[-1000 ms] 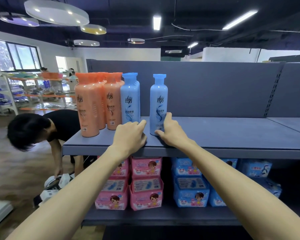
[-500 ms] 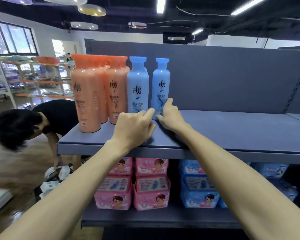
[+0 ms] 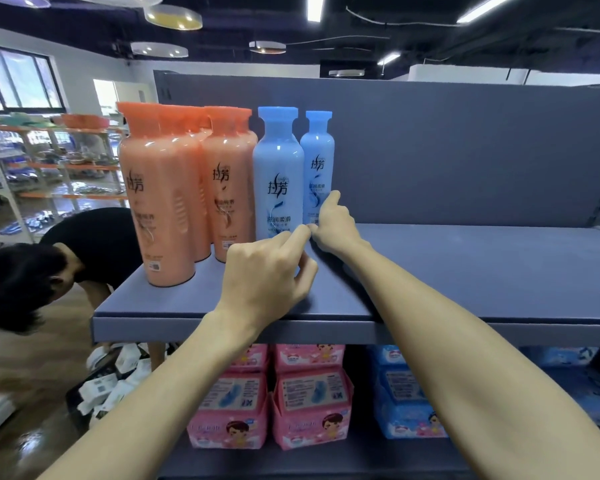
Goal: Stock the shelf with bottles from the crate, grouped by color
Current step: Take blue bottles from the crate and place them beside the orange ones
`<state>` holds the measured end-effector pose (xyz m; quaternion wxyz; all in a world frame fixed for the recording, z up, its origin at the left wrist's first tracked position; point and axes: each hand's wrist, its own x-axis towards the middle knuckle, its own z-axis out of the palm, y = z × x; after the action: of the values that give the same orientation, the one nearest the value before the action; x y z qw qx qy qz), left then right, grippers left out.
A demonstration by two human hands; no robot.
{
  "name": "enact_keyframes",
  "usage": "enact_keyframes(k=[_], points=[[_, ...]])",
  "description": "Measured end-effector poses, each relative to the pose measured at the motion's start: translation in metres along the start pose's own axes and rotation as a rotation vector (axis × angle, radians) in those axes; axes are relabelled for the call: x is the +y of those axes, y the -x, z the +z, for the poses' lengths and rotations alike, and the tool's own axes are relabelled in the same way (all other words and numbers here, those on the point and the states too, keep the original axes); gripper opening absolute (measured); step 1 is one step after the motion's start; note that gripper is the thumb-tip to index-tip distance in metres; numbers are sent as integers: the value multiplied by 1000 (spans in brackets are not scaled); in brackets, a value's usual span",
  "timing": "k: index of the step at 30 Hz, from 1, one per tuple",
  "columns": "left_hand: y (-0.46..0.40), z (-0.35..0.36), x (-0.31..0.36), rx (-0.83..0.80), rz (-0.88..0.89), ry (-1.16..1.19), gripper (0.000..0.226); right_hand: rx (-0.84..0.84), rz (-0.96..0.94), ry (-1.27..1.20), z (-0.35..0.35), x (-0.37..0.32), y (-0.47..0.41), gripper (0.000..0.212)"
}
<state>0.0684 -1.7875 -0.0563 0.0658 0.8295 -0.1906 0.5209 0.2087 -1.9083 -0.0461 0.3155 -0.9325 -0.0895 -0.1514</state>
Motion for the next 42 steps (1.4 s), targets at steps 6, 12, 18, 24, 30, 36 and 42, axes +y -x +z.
enact_keyframes(k=[6, 12, 18, 24, 30, 36, 42], points=[[0, -1, -1, -29, -1, -13, 15, 5, 12, -18, 6, -1, -7, 35], [0, -1, -1, -25, -4, -15, 16, 4, 15, -17, 6, 0, -7, 33], [1, -1, -1, -16, -8, -6, 16, 32, 0, -19, 7, 1, -1, 27], [1, 0, -1, -19, -16, 13, 15, 48, -12, 29, -1, -1, 11, 32], [1, -1, 0, -15, -15, 20, 9, 45, -105, 110, -16, -10, 37, 29], [1, -2, 0, -91, -20, -34, 7, 3, -140, 123, -48, -11, 78, 29], [-2, -8, 6, -205, 11, -178, 9, -15, -139, 180, -82, -16, 117, 42]])
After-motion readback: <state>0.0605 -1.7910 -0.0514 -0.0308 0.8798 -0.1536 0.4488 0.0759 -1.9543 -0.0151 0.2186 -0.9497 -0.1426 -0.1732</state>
